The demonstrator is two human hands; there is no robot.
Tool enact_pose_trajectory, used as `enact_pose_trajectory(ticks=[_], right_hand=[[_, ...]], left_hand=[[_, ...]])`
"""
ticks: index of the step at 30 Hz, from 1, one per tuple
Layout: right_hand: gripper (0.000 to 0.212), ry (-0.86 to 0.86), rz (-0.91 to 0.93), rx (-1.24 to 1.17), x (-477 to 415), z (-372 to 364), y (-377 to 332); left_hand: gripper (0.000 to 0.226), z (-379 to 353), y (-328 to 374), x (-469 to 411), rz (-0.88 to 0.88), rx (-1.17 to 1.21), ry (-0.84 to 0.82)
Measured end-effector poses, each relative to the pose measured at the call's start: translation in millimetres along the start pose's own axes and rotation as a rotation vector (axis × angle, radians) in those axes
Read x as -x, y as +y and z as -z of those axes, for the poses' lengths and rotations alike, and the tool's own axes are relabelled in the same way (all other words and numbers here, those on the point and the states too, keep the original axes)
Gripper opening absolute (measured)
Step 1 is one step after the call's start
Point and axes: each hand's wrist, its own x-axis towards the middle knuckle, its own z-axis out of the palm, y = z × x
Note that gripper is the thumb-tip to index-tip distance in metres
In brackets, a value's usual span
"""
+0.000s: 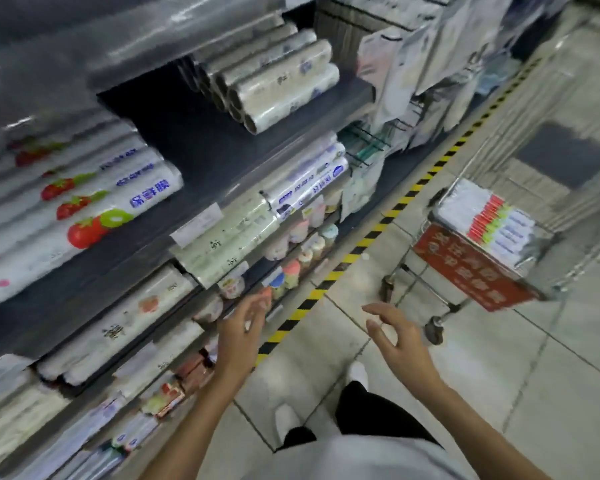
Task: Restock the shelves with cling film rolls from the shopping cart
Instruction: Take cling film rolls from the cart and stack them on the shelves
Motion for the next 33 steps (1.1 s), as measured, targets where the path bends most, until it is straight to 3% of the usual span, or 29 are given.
enact_pose_trajectory(ticks=[13,18,22,28,33], right_hand=[[0.013,0.437,-0.395,-0.182,13,158,132],[0.018,0.483,-0.426,-0.185,-22,225,179],[0.018,0.517,-0.414,-0.182,-57,269,206],[0.018,0.52,-0.455,-0.188,-138,315,258],[0.05,0.46,-0.514,-0.082,-220,336,317]], left_hand=[[0.02,-220,73,-71,-0.152,-0.187,-0.433],[0.022,-304,116,-110,-0.269,-0.263,-0.533],[0.043,-359,154,-145,-0.398,-0.332,-0.606],[0.042,-455,196,-216,-0.546,-0.419,-0.753],[0.051,-546,196,-271,-0.616,-0.569,-0.871]])
